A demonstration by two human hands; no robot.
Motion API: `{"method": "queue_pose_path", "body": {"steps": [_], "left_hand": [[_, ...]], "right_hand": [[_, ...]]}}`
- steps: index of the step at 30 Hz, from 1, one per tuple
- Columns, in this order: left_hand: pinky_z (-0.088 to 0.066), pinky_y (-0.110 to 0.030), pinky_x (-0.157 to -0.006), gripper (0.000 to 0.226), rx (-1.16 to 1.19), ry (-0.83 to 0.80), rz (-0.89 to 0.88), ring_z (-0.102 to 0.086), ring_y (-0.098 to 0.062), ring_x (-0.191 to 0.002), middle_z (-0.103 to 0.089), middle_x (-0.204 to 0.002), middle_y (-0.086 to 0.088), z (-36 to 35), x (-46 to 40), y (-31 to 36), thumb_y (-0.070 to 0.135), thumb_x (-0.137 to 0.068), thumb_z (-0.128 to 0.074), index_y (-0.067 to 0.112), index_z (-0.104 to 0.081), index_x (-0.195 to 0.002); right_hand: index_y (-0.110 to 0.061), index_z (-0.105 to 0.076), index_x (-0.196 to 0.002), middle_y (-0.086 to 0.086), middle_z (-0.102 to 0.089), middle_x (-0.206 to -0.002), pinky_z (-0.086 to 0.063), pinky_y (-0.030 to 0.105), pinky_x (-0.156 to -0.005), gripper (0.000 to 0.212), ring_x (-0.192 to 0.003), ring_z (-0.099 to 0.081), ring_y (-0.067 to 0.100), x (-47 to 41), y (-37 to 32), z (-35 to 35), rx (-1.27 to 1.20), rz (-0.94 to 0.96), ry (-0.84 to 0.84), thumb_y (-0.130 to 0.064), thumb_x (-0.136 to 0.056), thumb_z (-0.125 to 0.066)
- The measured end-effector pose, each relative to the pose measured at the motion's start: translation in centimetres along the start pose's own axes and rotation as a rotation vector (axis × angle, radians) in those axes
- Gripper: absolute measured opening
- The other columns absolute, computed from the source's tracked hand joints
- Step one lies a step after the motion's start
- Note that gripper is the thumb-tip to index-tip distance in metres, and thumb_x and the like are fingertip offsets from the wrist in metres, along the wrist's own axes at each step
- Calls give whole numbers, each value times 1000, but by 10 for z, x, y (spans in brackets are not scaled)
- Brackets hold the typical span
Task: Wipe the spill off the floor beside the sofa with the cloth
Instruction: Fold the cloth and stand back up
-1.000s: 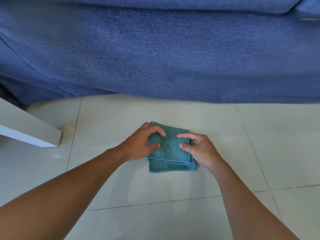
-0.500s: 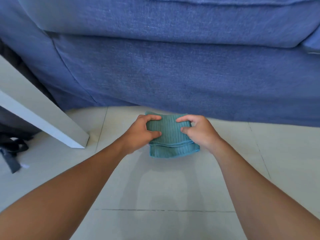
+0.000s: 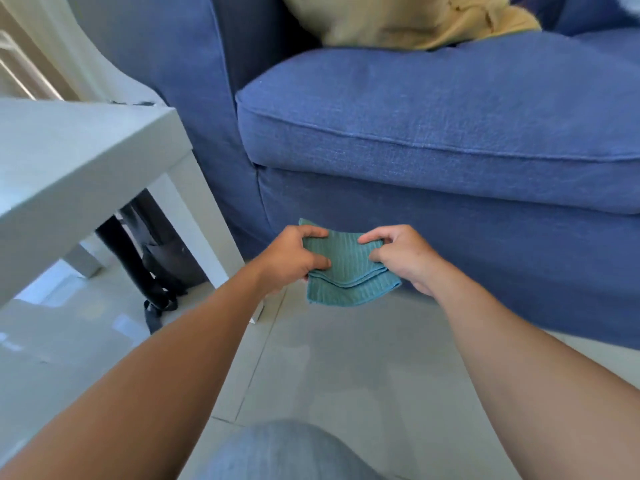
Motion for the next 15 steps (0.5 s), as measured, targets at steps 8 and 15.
{"method": "queue_pose_path", "body": {"steps": [8, 15], "left_hand": [[-62, -35, -61, 53, 19, 165, -6, -71, -25, -81, -67, -103, -12, 63, 49, 65, -5, -82, -72, 11, -56, -130], [-62, -36, -64, 49, -30, 444, -51, -65, -26, -78, -62, -98, -13, 152, 108, 148, -5, -78, -73, 7, -59, -124]], "right_hand": [[-33, -79, -92, -16, -55, -53, -40, 26, -59, 36, -52, -50, 5, 6, -93, -1, -20, 131, -67, -2, -81, -67], [-27, -81, -91, -3, -72, -87, -54, 37, -77, 34, -80, -64, 19, 22, -228, -7, -146, 299, -160, 2, -81, -65]]}}
Point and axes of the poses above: each hand's wrist, its own x-axis away from the middle knuckle, its own z-axis out of the back of the hand, y = z × x, the point moved 7 cm from there along -x, towards the middle knuckle
